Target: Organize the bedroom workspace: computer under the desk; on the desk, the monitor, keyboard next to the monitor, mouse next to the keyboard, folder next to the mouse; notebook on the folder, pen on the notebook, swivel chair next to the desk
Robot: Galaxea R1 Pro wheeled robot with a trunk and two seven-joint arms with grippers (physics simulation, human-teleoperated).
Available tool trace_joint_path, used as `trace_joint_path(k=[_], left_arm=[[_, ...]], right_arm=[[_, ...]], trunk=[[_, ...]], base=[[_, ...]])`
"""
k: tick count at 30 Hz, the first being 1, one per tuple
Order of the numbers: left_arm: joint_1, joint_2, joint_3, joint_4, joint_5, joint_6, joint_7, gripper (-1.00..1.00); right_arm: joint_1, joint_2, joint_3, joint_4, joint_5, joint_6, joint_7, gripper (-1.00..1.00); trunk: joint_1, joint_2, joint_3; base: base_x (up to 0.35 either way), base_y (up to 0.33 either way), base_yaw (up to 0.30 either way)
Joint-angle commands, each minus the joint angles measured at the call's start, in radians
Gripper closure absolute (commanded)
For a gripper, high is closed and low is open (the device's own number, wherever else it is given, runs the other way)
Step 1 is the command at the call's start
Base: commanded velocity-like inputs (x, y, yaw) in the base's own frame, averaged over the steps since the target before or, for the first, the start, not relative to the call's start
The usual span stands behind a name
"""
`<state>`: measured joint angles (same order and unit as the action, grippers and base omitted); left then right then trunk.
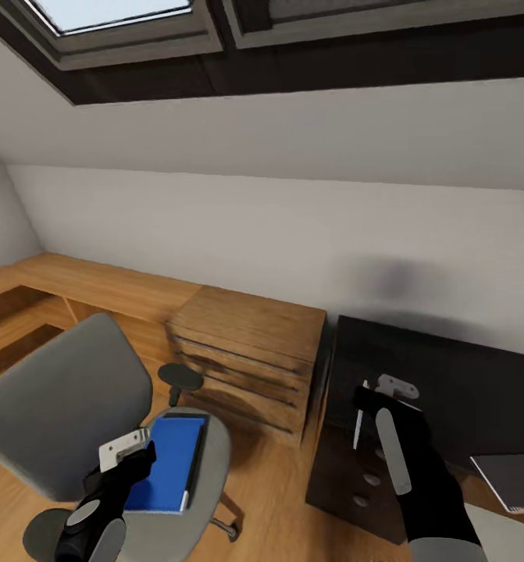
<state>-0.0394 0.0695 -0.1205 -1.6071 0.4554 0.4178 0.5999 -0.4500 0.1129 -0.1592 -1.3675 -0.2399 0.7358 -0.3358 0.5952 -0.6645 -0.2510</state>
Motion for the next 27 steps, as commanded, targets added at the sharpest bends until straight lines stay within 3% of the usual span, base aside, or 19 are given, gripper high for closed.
trace_joint_path(k=[1, 13, 24, 27], left_arm=[[-0.001, 0.001, -0.002, -0.002, 0.008, 0.003, 0.01, -1.0], [0.0, 0.001, -0.002, -0.002, 0.008, 0.003, 0.01, -1.0], [0.0, 0.001, -0.002, -0.001, 0.008, 0.003, 0.009, -1.0], [0.0, 0.001, -0.002, 0.002, 0.008, 0.003, 0.01, -1.0]], right_arm=[[-0.001, 0.001, -0.001, -0.001, -0.012, 0.002, -0.007, 1.0], [-0.001, 0.001, -0.002, -0.001, -0.012, 0.001, -0.007, 1.0], [-0.001, 0.002, 0.006, 0.037, -0.014, -0.005, 0.007, 1.0], [-0.001, 0.002, 0.009, 0.101, -0.014, -0.007, 0.06, 1.0]], trunk=[[0.0, -0.001, -0.001], [0.0, -0.001, 0.002], [0.0, -0.001, 0.002], [0.0, -0.001, 0.002]], base=[[0.078, -0.297, -0.27], [0.21, -0.232, -0.254], [0.314, 0.045, -0.031], [0.147, 0.105, 0.0]])
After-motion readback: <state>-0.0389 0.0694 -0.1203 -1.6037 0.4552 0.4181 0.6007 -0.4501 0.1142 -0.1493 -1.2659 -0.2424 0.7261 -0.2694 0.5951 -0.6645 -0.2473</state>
